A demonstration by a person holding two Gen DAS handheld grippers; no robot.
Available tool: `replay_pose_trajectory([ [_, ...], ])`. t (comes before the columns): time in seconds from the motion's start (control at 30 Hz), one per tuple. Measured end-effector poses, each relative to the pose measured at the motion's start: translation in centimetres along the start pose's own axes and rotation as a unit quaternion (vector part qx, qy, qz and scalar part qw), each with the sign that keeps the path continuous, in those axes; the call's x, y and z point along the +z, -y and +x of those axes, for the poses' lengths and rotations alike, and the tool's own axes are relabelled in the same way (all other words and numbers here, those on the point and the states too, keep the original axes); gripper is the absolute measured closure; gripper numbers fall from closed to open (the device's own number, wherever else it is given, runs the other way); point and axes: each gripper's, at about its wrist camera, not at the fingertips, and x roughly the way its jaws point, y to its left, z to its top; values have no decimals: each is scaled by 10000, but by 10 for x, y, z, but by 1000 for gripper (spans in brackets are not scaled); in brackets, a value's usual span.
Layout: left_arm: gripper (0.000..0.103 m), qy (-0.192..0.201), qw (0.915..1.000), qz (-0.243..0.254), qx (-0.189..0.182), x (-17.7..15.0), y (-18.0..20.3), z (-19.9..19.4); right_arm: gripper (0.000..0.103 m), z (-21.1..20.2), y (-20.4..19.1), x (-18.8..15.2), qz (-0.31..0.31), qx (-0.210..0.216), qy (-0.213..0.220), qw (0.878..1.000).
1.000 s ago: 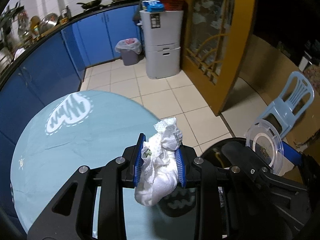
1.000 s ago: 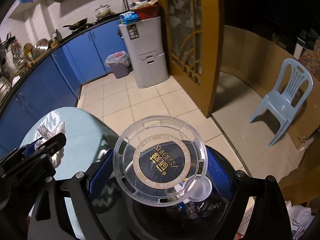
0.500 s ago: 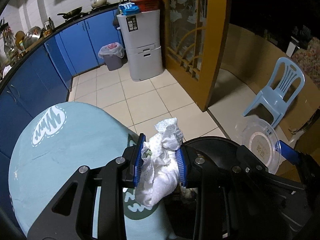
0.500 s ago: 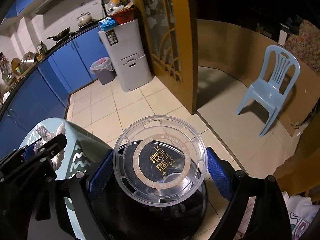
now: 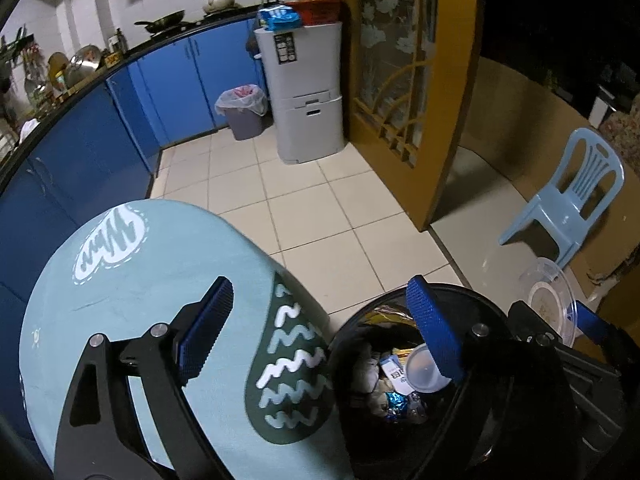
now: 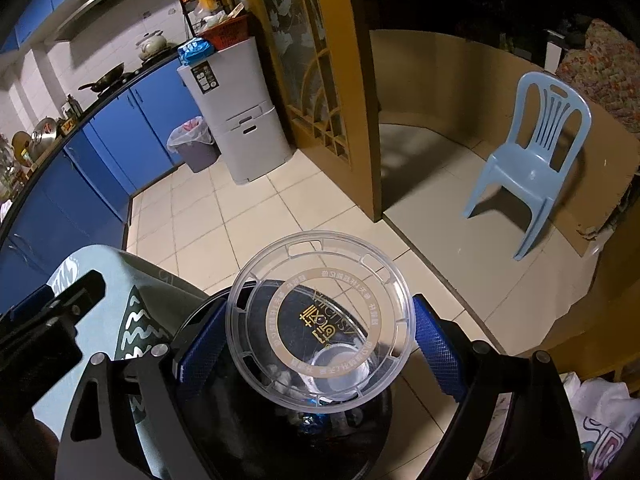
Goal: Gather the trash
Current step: 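Open both tools over the black bin to drop the tissue and lid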
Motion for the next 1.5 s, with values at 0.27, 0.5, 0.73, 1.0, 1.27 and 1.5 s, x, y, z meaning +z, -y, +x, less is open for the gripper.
replay_pose_trajectory([
  [0.27,15,-75,9995,-279,164,-1,-25,4,16,14,-15,-2,-114,173,-197,9996],
  [0.5,15,-109,9991,-368,158,-2,-33,4,8,15,-19,-3,-116,198,-243,9994],
  [0.73,11,-136,9994,-312,45,-4,-29,3,8,14,-16,-5,-53,157,-256,9995],
  [1.0,5,-212,9994,-247,-99,-8,-27,3,8,14,-15,-3,-36,153,-246,9996],
  [1.27,4,-150,9996,-248,-68,-9,-31,-1,8,13,-15,-2,-43,146,-240,9996],
  [1.5,4,-212,9995,-241,-46,-8,-33,-3,8,9,-17,1,-68,151,-221,9996],
])
